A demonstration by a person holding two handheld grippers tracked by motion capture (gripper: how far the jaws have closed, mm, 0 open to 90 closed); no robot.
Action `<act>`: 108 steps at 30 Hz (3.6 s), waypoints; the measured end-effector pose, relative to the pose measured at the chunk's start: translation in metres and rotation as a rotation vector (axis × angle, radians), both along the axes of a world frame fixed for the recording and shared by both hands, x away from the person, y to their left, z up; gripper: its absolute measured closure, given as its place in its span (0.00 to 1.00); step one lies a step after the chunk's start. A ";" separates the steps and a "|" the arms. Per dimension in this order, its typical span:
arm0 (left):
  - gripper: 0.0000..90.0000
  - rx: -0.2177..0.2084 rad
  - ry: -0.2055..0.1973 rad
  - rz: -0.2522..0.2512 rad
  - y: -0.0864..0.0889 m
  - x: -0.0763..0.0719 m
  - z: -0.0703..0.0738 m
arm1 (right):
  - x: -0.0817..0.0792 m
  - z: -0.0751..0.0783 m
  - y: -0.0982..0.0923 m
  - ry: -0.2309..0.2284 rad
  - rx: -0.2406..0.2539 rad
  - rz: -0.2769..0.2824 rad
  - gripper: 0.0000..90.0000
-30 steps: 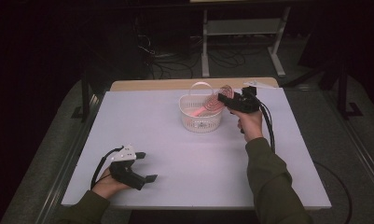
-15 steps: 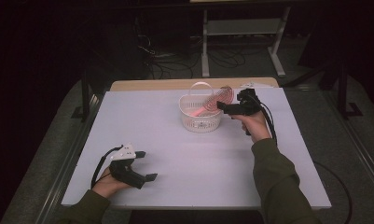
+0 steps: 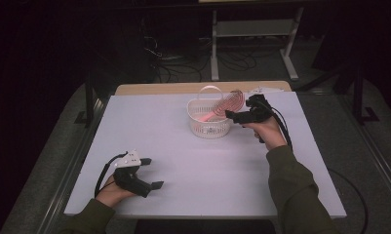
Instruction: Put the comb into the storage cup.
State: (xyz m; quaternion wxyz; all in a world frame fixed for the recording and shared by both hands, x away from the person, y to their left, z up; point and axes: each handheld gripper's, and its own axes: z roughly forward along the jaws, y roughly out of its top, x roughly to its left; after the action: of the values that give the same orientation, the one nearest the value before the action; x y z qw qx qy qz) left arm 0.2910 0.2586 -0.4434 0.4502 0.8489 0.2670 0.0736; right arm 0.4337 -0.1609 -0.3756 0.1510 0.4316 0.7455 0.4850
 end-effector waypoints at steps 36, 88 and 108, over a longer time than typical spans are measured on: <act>0.00 0.007 -0.002 0.002 0.000 -0.002 0.000 | -0.054 -0.007 -0.002 0.004 -0.095 0.108 0.00; 0.00 0.003 -0.011 0.009 0.000 -0.002 0.001 | -0.124 -0.044 -0.020 0.014 -0.091 0.108 0.00; 0.00 -0.003 -0.017 0.006 0.001 -0.002 0.002 | -0.143 -0.059 -0.028 0.035 -0.118 0.098 0.00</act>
State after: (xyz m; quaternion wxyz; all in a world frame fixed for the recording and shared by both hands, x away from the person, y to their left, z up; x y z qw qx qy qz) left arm 0.2890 0.2597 -0.4418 0.4534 0.8468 0.2658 0.0819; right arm 0.2910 -0.1887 -0.4344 0.1395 0.3933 0.7955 0.4394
